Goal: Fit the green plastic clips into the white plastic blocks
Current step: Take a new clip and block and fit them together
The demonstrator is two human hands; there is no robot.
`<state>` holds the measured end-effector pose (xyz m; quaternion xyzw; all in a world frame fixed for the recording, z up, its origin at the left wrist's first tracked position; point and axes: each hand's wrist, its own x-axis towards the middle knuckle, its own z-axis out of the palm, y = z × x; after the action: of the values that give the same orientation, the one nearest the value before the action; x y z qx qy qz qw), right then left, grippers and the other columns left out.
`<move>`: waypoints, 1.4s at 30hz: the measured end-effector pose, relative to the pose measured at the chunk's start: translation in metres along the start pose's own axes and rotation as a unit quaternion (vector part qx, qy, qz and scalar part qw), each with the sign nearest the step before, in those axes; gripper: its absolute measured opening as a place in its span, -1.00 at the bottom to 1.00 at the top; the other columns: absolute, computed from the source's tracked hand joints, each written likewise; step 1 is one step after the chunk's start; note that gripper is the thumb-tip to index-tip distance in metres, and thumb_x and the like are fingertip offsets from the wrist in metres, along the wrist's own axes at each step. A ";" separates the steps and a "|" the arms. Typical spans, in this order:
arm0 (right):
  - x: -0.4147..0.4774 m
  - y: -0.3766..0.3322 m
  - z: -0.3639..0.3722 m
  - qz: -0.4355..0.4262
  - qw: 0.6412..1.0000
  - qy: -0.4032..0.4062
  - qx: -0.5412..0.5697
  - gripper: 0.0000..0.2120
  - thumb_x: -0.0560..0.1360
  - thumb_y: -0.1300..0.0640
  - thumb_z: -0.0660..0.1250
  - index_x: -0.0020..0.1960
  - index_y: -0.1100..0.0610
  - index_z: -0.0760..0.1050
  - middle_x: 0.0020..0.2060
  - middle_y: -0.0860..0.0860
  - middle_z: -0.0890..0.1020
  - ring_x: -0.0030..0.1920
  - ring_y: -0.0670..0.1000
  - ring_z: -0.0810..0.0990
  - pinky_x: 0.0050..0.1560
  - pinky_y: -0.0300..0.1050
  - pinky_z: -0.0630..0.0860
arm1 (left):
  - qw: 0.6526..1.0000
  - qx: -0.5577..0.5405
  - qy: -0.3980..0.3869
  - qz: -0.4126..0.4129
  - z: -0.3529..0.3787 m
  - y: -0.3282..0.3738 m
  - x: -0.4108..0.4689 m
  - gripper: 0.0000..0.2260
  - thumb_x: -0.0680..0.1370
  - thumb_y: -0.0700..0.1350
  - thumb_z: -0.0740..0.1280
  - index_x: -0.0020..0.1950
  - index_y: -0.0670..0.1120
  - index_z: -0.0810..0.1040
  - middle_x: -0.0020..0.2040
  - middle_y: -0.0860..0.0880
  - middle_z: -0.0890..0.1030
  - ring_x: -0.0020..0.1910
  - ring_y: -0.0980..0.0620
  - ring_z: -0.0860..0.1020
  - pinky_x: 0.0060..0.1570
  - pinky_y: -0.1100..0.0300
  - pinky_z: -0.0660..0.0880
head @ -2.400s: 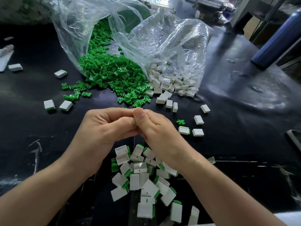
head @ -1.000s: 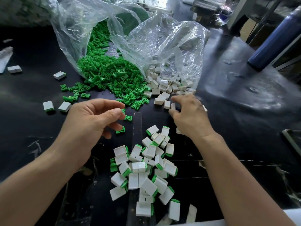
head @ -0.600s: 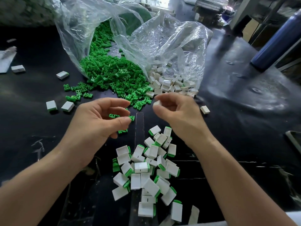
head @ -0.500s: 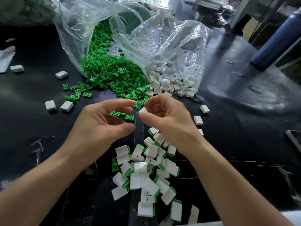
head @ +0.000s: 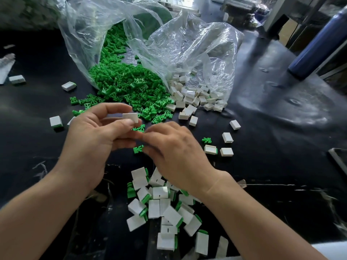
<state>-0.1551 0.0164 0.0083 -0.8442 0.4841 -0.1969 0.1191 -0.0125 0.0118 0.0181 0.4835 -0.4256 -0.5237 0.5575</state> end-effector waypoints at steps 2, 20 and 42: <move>0.000 -0.001 0.002 -0.048 0.997 -0.048 -0.025 -0.72 0.54 0.13 0.23 0.23 0.10 0.51 0.21 -0.02 0.53 0.20 0.08 0.38 0.10 0.02 0.31 | 1.000 -0.008 0.001 -0.005 -0.001 0.000 0.001 -0.84 0.45 -0.32 0.30 -0.11 -0.08 0.57 -0.31 -0.02 0.68 -0.42 0.06 0.63 -0.44 0.27 0.55; -0.002 0.011 -0.014 0.037 0.998 -0.009 0.044 -0.76 0.47 0.28 0.31 0.11 0.13 0.58 -0.04 0.11 0.53 0.00 0.11 0.49 -0.02 -0.08 0.39 | 0.999 0.023 -0.033 -0.035 0.002 -0.003 -0.001 -0.79 0.21 -0.14 0.41 -0.19 -0.13 0.54 -0.31 -0.07 0.67 -0.36 0.04 0.65 -0.41 0.27 0.58; 0.000 0.012 -0.018 0.118 0.937 0.106 0.312 -0.92 0.44 0.31 0.36 -0.10 0.19 0.58 -0.32 -0.05 0.59 -0.24 -0.02 0.60 -0.08 0.01 0.57 | 0.991 0.030 -0.111 -0.067 0.005 -0.006 -0.006 -0.79 0.26 -0.16 0.35 -0.13 -0.15 0.61 -0.24 -0.13 0.69 -0.29 -0.01 0.67 -0.36 0.24 0.59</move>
<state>-0.1718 0.0104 0.0194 -0.6756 0.5041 -0.4112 0.3469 -0.0194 0.0174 0.0131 0.4665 -0.4671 -0.5973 0.4555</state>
